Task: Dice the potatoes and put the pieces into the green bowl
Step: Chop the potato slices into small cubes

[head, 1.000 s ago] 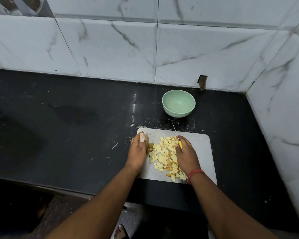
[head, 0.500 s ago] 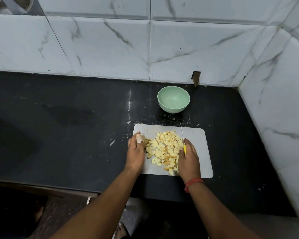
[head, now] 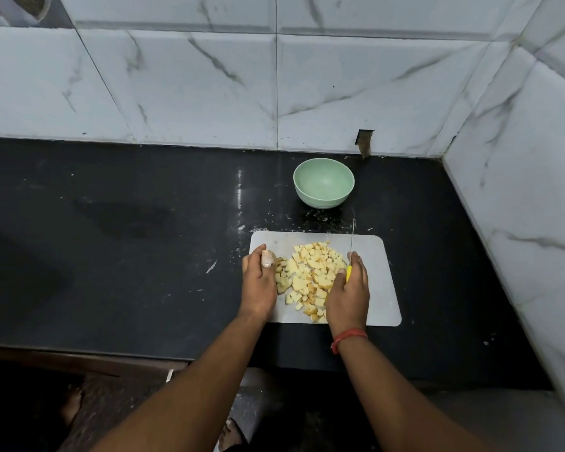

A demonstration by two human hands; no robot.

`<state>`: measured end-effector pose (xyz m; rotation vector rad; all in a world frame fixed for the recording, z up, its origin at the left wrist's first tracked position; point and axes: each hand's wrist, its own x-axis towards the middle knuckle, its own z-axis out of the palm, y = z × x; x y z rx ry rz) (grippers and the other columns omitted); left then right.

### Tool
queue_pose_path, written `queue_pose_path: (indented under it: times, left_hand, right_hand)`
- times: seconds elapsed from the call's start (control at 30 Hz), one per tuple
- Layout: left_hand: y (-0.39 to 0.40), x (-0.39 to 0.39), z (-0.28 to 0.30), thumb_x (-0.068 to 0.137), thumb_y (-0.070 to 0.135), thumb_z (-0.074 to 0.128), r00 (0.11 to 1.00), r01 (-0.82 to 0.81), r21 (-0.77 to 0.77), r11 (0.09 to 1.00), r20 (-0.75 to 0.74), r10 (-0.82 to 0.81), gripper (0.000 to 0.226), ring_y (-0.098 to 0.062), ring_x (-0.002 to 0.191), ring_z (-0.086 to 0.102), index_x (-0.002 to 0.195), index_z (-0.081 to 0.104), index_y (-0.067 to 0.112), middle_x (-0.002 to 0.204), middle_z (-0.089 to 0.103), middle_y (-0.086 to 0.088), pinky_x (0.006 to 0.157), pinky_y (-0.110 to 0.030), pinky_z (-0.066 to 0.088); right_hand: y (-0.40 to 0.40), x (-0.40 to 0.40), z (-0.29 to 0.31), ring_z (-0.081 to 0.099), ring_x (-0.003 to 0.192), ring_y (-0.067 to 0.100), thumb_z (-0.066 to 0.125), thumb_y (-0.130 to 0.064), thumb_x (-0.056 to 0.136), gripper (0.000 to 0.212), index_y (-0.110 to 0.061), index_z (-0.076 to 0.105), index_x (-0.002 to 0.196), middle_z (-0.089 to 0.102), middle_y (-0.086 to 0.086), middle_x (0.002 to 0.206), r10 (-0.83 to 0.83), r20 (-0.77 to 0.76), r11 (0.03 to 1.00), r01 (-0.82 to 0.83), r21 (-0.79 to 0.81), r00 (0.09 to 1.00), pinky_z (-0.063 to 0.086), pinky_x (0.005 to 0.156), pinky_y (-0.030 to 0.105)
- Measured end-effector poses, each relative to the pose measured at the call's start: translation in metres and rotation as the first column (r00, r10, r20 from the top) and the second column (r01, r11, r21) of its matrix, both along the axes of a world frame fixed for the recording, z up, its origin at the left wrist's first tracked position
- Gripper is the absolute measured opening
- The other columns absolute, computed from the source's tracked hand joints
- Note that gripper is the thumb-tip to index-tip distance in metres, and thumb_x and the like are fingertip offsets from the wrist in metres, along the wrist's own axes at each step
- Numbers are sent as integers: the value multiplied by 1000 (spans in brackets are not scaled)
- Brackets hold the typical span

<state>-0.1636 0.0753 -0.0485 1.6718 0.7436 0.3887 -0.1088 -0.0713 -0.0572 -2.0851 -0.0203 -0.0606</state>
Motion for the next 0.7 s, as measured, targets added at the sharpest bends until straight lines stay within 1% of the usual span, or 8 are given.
queue_pose_path:
  times: [0.07, 0.2, 0.3, 0.33, 0.4, 0.53, 0.63, 0.7]
  left_hand:
    - [2, 0, -1, 109, 28, 41, 1000, 9, 28, 1000, 2, -9, 40, -6, 122, 46, 147, 48, 16, 134, 42, 4, 104, -19, 35]
    - [0, -2, -5, 109, 26, 42, 1000, 20, 92, 996, 10, -21, 40, -10, 125, 47, 147, 47, 14, 134, 42, 4, 113, -31, 39]
    - [-1, -3, -5, 109, 23, 43, 1000, 12, 149, 989, 24, -16, 38, -13, 123, 49, 146, 48, 14, 133, 43, 2, 111, -35, 43]
    - [0, -2, -4, 108, 24, 43, 1000, 4, 160, 987, 27, -8, 39, -14, 122, 51, 145, 48, 14, 133, 43, 2, 109, -37, 44]
    - [0, -2, -4, 108, 26, 42, 999, -11, 169, 986, 31, 6, 39, -16, 121, 52, 145, 49, 13, 132, 44, 1, 107, -39, 46]
    - [-4, -1, 0, 108, 26, 43, 999, -6, 225, 974, 38, -2, 39, -16, 120, 51, 144, 49, 12, 132, 45, 0, 108, -37, 44]
    - [-8, 1, 2, 108, 29, 42, 998, 22, 270, 963, 54, -38, 42, -13, 119, 51, 145, 49, 13, 133, 45, 0, 108, -34, 43]
    - [-12, 2, 2, 108, 28, 42, 997, 39, 298, 954, 47, -55, 42, -11, 119, 50, 146, 49, 13, 134, 45, 1, 107, -30, 42]
  right_hand:
    - [-3, -4, 0, 30, 143, 11, 36, -16, 104, 43, -17, 37, 148, 37, -6, 153, -13, 13, 1000, 13, 16, 1000, 28, 116, 26]
    - [6, -16, -7, 25, 145, 9, 35, -15, 105, 44, -15, 35, 149, 33, -5, 155, -2, 30, 1000, 3, -28, 1000, 23, 115, 21]
    - [19, -19, -14, 24, 146, 12, 38, -11, 103, 46, -14, 35, 149, 30, -2, 157, 12, 28, 998, -11, -59, 1000, 27, 118, 31]
    - [23, -18, -14, 24, 146, 13, 40, -10, 102, 47, -13, 35, 148, 29, -1, 157, 12, 21, 998, -11, -62, 1000, 27, 118, 32]
    - [28, -16, -13, 23, 147, 13, 42, -9, 102, 48, -13, 35, 149, 28, -1, 158, 4, 1, 999, -4, -51, 1000, 24, 117, 26]
    - [21, -14, -6, 25, 145, 10, 39, -12, 104, 47, -15, 33, 150, 27, -4, 158, -24, -24, 999, 25, 26, 999, 20, 110, 14]
    - [13, -12, 1, 30, 143, 10, 37, -14, 104, 45, -15, 34, 149, 32, -5, 155, -100, -58, 985, 107, 134, 993, 23, 107, 11]
    - [8, -10, 8, 37, 137, 8, 37, -15, 104, 43, -17, 39, 147, 39, -7, 150, -152, -100, 959, 171, 225, 983, 27, 99, 3]
